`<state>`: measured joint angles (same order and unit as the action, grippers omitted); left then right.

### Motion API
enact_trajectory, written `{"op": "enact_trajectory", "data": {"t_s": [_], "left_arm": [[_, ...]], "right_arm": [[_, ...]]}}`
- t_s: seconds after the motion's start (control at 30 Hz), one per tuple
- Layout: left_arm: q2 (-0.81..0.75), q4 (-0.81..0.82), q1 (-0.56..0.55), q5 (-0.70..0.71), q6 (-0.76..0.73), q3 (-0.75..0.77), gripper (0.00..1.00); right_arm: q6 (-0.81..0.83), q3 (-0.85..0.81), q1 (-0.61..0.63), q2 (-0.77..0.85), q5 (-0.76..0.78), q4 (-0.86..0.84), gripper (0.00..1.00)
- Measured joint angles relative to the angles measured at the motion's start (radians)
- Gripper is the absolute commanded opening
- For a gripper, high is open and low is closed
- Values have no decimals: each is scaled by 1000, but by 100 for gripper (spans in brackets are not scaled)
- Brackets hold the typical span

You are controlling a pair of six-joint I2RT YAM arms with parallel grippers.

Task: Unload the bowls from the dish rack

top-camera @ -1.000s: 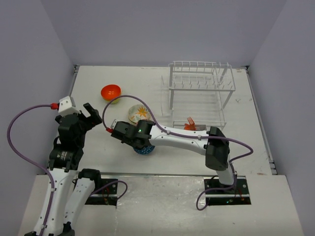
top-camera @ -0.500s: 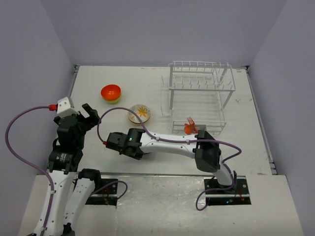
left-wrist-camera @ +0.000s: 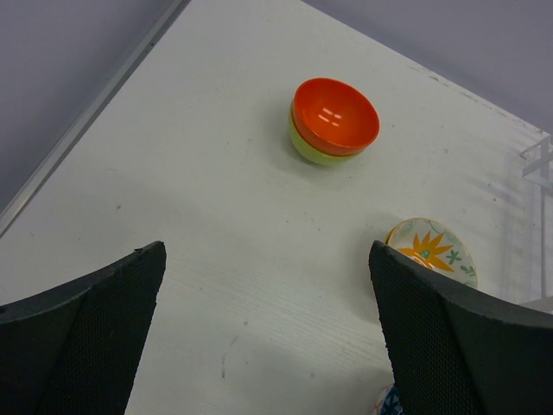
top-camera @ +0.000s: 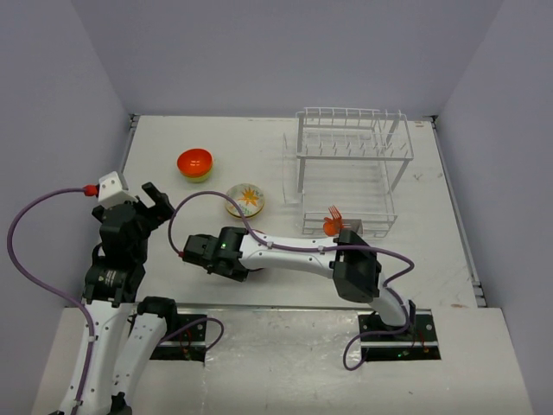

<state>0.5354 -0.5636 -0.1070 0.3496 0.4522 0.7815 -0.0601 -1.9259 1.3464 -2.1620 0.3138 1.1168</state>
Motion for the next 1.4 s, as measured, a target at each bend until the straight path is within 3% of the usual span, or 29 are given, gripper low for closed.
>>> {"op": "enact_trajectory", "data": {"t_s": [0.43,0.7,1.03,1.2,1.4], "left_arm": [[-7,-4,0,13,-1,0,100],[-10,-5,0,13,-1,0,100],[-10,-3,0,12,0,0,100],[-11,-2,0,4,0,0,100],[-11,-3,0,5,0,0,100]], "right_arm": [[13,-30,0,-27,2,16,12],[17,-30,0,-27,18,30,36],[16,-22,0,-13,36,57,53],[16,86,1,119,26,0,61],[-17,249,-23,439,9,-204,76]]}}
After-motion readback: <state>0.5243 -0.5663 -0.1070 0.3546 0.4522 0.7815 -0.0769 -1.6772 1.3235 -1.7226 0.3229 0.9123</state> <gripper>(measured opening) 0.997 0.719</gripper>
